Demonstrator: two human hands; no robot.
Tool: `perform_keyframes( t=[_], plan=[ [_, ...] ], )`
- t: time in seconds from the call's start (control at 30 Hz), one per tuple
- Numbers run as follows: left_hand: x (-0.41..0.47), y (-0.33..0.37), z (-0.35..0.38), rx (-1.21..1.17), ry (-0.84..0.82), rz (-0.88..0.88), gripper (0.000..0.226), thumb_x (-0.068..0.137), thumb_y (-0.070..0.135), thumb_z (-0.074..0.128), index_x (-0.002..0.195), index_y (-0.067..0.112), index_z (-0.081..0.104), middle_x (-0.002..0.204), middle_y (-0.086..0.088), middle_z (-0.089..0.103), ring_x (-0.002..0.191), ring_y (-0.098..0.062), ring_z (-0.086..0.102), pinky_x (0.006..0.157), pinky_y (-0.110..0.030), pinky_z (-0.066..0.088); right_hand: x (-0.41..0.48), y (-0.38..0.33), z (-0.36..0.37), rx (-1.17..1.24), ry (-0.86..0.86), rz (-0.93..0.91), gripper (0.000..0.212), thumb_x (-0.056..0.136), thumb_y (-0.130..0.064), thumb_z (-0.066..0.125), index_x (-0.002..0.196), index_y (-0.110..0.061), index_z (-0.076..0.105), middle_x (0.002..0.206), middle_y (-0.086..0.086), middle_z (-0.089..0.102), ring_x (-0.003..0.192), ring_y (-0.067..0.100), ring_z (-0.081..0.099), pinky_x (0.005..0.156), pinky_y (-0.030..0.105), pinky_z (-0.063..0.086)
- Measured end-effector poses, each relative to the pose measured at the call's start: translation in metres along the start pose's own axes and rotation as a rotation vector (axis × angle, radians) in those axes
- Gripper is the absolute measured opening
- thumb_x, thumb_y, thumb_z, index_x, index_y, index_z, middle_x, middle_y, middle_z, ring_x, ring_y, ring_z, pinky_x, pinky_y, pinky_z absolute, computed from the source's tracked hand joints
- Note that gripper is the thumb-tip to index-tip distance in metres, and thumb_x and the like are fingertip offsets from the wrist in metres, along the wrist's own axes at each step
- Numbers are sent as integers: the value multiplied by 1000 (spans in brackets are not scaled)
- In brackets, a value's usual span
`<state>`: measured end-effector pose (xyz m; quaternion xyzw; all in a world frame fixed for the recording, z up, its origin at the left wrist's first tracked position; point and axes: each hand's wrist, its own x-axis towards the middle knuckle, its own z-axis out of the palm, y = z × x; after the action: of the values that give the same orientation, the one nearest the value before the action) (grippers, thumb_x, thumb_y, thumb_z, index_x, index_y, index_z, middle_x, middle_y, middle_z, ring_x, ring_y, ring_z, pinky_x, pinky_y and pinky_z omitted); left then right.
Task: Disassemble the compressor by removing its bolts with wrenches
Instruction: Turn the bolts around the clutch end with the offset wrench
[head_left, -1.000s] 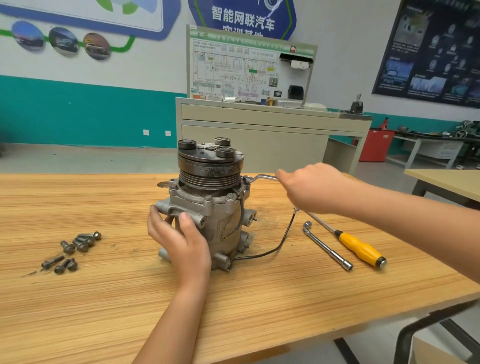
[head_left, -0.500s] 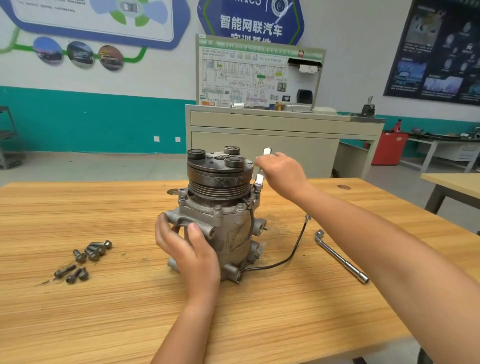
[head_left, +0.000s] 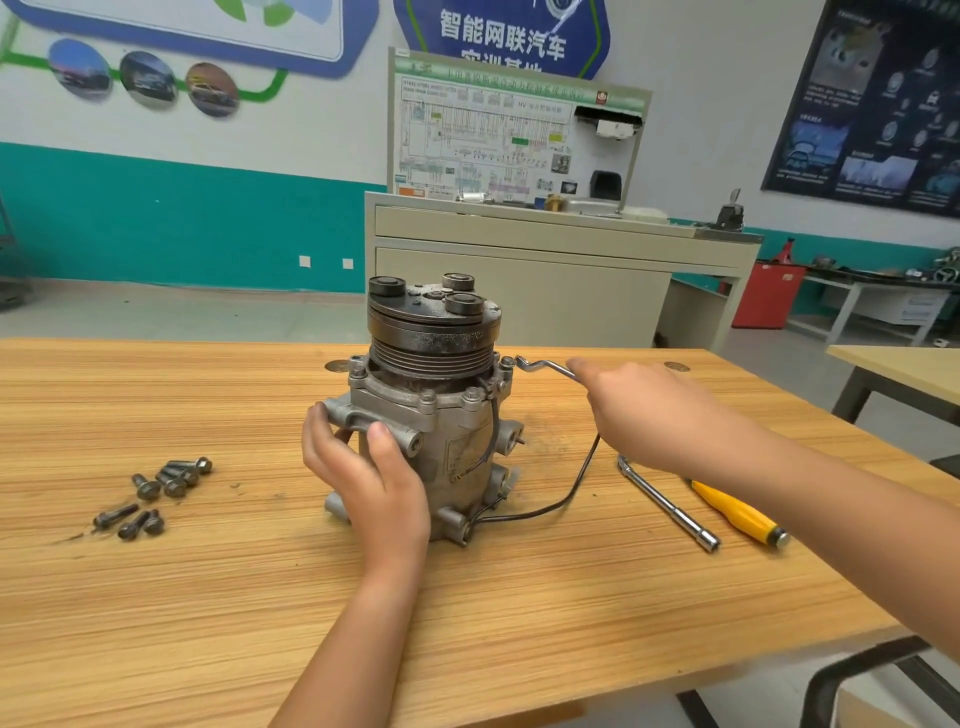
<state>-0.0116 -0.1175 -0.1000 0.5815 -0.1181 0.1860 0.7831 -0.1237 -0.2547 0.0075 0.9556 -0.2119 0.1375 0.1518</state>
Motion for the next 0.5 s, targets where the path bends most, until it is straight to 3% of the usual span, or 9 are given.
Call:
perform_keyframes(
  t=[0.27,0.5],
  plan=[
    [0,-1,1,-2,5,-5,69,85,36,31,145,4,18,142,3,15,129,-2,18,114,-36,23,3,2,-3,-23,40,13,50,88,-3,37,133,-24,37,62,-3,42,53,11,37,40,25,25],
    [0,1,1,7,-1,-15,69,86,36,32,145,3,19,147,-4,15,138,-20,23,112,-46,26,2,1,-6,3,-7,23,41,92,-8,38,130,-23,40,65,-4,44,56,10,40,42,25,27]
  ],
)
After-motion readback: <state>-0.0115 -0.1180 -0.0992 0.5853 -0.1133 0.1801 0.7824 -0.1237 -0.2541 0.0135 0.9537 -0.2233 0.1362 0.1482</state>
